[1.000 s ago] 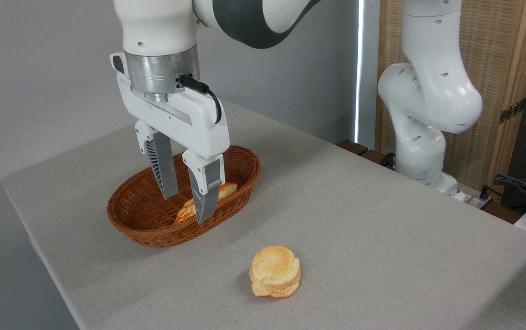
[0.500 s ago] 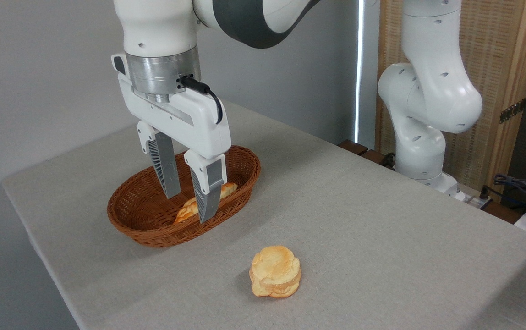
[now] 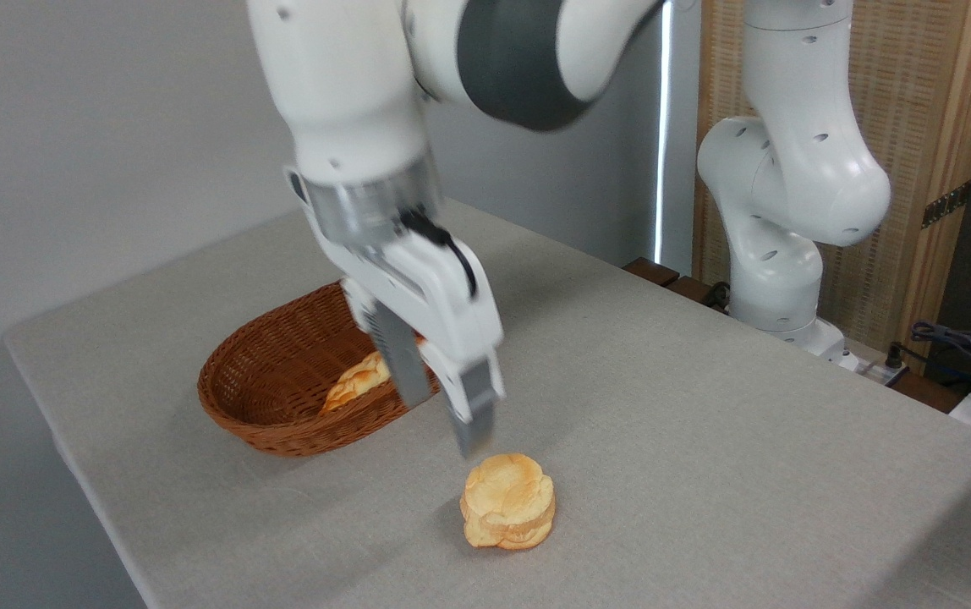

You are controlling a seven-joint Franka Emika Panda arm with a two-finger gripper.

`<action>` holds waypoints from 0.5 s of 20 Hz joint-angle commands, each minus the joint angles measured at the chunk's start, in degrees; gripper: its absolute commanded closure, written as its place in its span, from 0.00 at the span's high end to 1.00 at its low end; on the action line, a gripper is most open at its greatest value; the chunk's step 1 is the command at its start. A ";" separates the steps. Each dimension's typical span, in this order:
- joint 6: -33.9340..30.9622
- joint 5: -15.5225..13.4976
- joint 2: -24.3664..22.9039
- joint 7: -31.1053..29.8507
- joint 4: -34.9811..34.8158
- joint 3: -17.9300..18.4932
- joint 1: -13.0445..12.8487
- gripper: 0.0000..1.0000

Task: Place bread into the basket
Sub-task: 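Move the gripper over the golden bun and lower it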

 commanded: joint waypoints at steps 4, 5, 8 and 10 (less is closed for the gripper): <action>-0.19 1.34 -0.89 9.29 -5.42 1.58 -0.46 1.00; -0.18 1.34 -0.88 10.26 -5.68 1.58 -0.46 1.00; 0.08 1.34 -0.71 11.58 -6.56 1.67 -0.20 1.00; 0.34 2.21 -0.10 13.07 -7.09 1.67 -0.02 1.00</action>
